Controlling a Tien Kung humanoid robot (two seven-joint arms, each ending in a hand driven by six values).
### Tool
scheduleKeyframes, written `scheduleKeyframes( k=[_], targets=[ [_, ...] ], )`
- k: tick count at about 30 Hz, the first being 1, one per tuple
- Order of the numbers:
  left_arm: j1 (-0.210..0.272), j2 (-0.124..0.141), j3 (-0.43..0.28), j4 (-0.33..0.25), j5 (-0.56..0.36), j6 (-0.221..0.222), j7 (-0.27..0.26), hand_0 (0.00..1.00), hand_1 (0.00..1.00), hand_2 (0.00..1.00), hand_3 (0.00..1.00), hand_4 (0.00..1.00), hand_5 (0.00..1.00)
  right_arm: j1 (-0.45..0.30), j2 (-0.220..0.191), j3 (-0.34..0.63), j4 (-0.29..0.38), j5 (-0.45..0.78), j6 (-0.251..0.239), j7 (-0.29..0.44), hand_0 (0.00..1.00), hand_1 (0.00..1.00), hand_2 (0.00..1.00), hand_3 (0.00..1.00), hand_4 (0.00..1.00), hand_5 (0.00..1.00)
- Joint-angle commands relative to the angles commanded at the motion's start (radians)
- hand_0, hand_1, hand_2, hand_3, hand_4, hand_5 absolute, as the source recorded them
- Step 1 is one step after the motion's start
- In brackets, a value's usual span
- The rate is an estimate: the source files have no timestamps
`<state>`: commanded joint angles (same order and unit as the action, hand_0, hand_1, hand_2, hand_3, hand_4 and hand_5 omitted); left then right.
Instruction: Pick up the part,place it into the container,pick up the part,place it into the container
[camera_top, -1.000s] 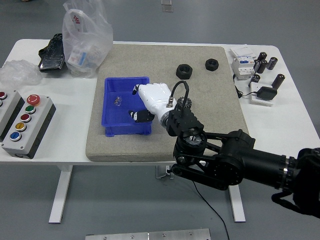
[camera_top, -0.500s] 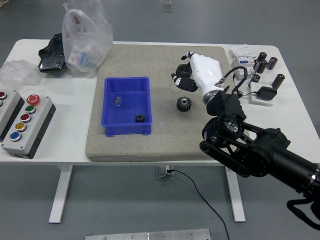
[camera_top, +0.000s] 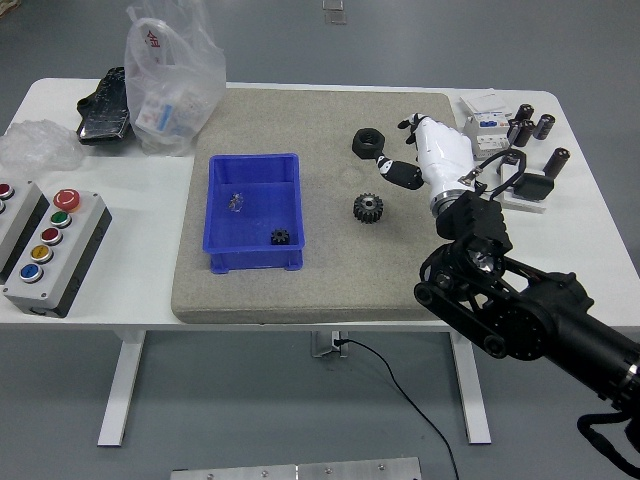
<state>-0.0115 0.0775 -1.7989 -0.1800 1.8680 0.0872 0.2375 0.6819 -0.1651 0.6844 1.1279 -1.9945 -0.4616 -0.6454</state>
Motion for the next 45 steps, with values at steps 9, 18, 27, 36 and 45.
scheduleKeyframes(
  k=[9,18,27,36,45],
  targets=[
    [0.001,0.0,-0.003,0.0,0.002,0.003,0.003,0.74,0.647,0.614,0.743,0.753,0.607,0.037,0.01,-0.063,-0.058,0.007,0.061,0.0,0.224,0.425,0.616,0.694,0.737,0.407],
    [-0.003,-0.001,0.005,0.0,-0.003,0.002,0.001,0.74,0.646,0.614,0.743,0.753,0.607,0.078,0.033,-0.14,-0.126,0.025,0.158,0.0,0.233,0.465,0.708,0.719,0.757,0.386],
    [-0.005,-0.002,0.005,0.0,-0.001,0.003,0.003,0.74,0.646,0.614,0.743,0.753,0.607,0.113,0.064,-0.224,-0.199,0.102,0.164,0.0,0.235,0.465,0.711,0.723,0.766,0.388],
    [-0.009,0.003,0.002,0.0,0.002,0.005,0.004,0.74,0.647,0.614,0.742,0.752,0.607,0.134,0.095,-0.271,-0.241,0.144,0.167,0.0,0.236,0.472,0.721,0.746,0.795,0.388],
    [-0.008,0.001,-0.001,0.0,0.006,0.006,0.008,0.74,0.647,0.614,0.743,0.753,0.607,0.139,0.115,-0.303,-0.29,0.183,0.178,0.0,0.246,0.481,0.735,0.759,0.817,0.407]
  ],
)
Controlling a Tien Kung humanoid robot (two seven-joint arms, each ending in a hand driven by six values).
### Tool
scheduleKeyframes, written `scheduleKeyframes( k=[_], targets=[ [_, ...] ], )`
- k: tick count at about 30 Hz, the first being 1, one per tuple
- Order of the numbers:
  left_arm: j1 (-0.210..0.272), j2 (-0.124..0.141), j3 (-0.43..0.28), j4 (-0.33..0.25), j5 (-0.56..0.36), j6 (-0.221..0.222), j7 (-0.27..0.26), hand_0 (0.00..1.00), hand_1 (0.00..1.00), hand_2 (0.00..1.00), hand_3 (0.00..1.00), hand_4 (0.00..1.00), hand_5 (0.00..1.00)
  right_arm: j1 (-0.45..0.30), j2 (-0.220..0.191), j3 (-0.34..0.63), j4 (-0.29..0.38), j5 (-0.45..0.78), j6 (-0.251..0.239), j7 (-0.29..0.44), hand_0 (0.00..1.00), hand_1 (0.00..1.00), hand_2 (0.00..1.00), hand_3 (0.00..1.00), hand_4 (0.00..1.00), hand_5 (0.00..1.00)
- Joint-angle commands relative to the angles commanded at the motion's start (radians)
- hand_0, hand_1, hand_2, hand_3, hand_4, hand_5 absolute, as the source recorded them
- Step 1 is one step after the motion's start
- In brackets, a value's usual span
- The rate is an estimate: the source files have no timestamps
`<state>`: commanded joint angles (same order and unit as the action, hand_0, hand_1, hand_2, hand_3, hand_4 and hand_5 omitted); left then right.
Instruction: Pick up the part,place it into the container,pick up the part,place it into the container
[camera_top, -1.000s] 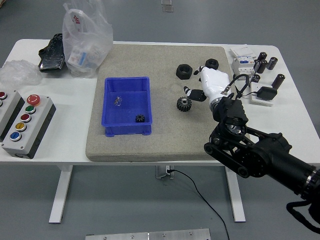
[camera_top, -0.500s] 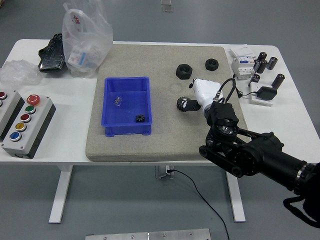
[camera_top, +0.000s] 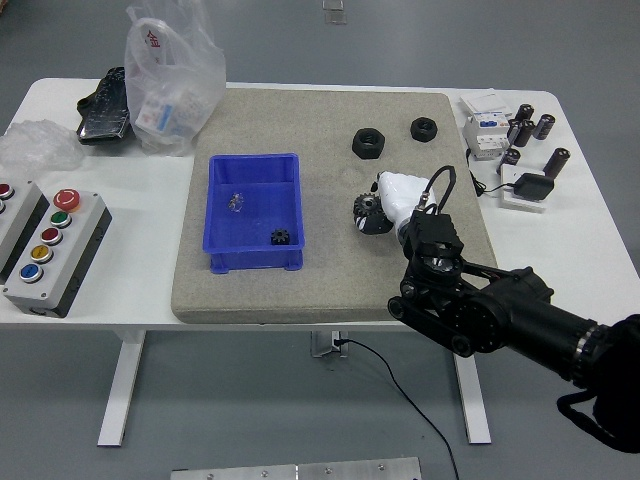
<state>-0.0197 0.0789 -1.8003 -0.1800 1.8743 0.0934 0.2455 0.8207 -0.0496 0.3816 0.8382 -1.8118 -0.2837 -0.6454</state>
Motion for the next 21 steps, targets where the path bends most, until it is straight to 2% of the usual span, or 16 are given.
scheduleKeyframes(
  k=[11,21],
  targets=[
    [-0.002,0.001,0.002,0.0,-0.001,0.0,-0.001,0.74,0.646,0.614,0.742,0.752,0.607,-0.001,0.006,-0.009,-0.04,0.03,-0.013,0.0,0.244,0.476,0.723,0.753,0.815,0.407],
    [-0.001,0.002,0.0,0.0,0.002,0.002,0.001,0.741,0.646,0.614,0.743,0.752,0.607,0.001,0.009,-0.017,-0.044,0.038,-0.03,0.0,0.242,0.468,0.716,0.753,0.824,0.422]
  ],
)
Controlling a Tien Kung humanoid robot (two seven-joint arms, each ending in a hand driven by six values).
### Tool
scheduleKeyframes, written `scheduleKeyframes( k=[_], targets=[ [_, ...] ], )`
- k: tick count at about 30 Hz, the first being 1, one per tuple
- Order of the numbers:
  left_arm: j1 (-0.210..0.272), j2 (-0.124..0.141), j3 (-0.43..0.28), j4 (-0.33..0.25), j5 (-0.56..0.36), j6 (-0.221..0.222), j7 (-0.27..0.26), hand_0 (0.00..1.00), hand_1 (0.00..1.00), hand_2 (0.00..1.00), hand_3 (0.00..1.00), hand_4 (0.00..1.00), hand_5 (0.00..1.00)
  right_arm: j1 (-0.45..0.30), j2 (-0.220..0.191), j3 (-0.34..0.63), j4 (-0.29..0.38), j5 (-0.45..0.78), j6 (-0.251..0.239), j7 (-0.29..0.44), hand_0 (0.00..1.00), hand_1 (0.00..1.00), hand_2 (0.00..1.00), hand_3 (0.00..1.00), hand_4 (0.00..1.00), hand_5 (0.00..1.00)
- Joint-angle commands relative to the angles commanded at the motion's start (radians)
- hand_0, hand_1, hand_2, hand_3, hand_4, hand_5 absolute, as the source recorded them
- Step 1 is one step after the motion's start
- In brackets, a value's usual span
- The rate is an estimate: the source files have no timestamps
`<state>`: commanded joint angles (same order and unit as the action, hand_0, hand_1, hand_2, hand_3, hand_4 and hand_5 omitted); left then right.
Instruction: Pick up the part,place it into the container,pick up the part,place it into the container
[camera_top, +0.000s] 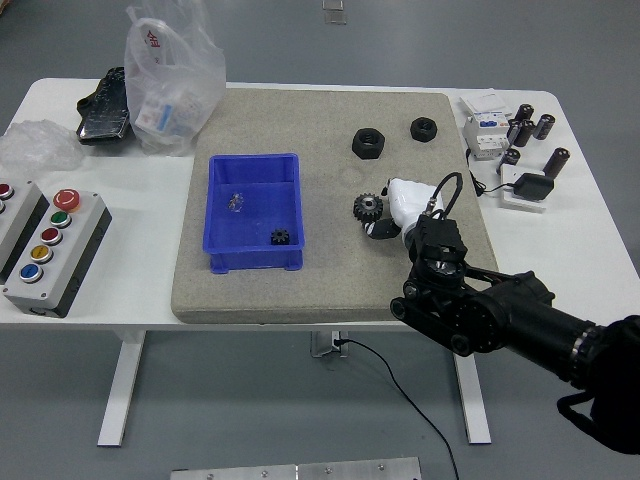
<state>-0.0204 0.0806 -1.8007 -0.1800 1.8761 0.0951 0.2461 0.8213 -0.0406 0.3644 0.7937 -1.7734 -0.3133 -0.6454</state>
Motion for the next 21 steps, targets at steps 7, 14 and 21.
scheduleKeyframes(
  k=[7,14,21],
  targets=[
    [-0.004,0.002,0.006,0.0,-0.005,-0.001,-0.004,0.74,0.647,0.613,0.741,0.752,0.607,0.002,0.006,-0.01,-0.013,0.012,-0.013,0.0,0.243,0.469,0.715,0.747,0.823,0.424],
    [-0.003,0.002,0.002,0.0,-0.001,0.0,-0.002,0.74,0.646,0.614,0.74,0.752,0.606,0.013,0.009,-0.01,-0.026,0.012,-0.022,0.0,0.242,0.469,0.714,0.747,0.825,0.424],
    [-0.004,0.002,0.003,0.0,0.001,-0.002,-0.002,0.74,0.646,0.614,0.74,0.752,0.607,0.02,0.021,-0.025,-0.021,0.024,-0.032,0.0,0.243,0.469,0.715,0.745,0.812,0.4]
  ],
)
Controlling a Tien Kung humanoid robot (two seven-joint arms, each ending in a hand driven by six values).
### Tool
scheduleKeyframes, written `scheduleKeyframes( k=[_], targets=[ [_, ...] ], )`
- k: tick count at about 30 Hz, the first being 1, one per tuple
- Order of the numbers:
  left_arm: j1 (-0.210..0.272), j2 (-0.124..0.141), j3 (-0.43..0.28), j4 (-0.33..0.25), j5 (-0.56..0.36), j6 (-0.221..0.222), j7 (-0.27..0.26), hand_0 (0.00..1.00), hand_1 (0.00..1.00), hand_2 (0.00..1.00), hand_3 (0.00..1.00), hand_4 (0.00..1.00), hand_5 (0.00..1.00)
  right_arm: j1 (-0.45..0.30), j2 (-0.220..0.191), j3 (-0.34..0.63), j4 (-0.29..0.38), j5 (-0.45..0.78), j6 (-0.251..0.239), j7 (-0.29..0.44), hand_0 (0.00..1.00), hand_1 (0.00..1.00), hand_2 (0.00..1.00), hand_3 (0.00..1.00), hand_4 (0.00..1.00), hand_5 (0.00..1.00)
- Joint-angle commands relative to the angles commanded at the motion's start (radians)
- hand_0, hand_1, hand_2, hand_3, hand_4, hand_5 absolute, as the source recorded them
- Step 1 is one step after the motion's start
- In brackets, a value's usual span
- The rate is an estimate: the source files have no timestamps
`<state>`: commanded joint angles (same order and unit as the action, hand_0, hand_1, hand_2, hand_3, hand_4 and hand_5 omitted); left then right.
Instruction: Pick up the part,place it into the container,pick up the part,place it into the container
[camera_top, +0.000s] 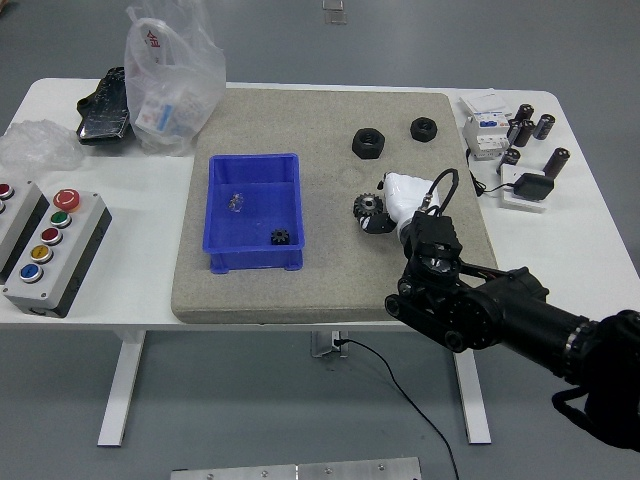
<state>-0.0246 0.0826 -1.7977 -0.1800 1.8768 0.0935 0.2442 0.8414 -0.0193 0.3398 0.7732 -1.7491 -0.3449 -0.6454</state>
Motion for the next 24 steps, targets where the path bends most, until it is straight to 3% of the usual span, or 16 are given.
scheduleKeyframes(
  k=[2,8,12,13,19,20,24],
  targets=[
    [0.0,0.0,0.0,0.0,0.001,-0.001,0.0,0.74,0.647,0.614,0.74,0.752,0.605,0.0,0.005,-0.006,-0.006,0.017,-0.006,0.0,0.263,0.525,0.731,0.747,0.805,0.392],
    [-0.003,0.003,0.002,0.0,0.003,-0.001,0.0,0.74,0.647,0.614,0.74,0.751,0.607,-0.001,0.018,-0.019,-0.042,0.067,-0.022,0.0,0.27,0.553,0.717,0.734,0.772,0.369],
    [-0.003,0.006,-0.001,0.0,0.006,-0.001,0.0,0.74,0.647,0.614,0.74,0.751,0.607,-0.001,0.019,-0.027,-0.051,0.085,-0.035,0.0,0.27,0.553,0.717,0.734,0.772,0.369],
    [-0.003,0.006,-0.001,0.0,0.006,-0.002,0.0,0.74,0.647,0.614,0.741,0.752,0.608,-0.002,0.019,-0.029,-0.051,0.088,-0.04,0.0,0.256,0.507,0.623,0.686,0.621,0.29],
    [-0.004,0.005,0.0,0.0,0.006,-0.003,0.0,0.74,0.647,0.614,0.741,0.752,0.608,-0.003,0.019,-0.042,-0.043,0.097,-0.073,0.0,0.256,0.507,0.623,0.686,0.621,0.29],
    [-0.004,0.005,0.001,0.0,0.006,-0.004,0.0,0.74,0.646,0.614,0.741,0.752,0.606,-0.003,0.019,-0.044,-0.041,0.098,-0.082,0.0,0.244,0.481,0.564,0.65,0.595,0.259],
    [-0.005,0.004,0.0,0.0,0.006,-0.003,0.0,0.74,0.646,0.614,0.741,0.752,0.606,-0.002,0.019,-0.048,-0.037,0.097,-0.11,0.0,0.244,0.481,0.564,0.65,0.595,0.259]
  ],
)
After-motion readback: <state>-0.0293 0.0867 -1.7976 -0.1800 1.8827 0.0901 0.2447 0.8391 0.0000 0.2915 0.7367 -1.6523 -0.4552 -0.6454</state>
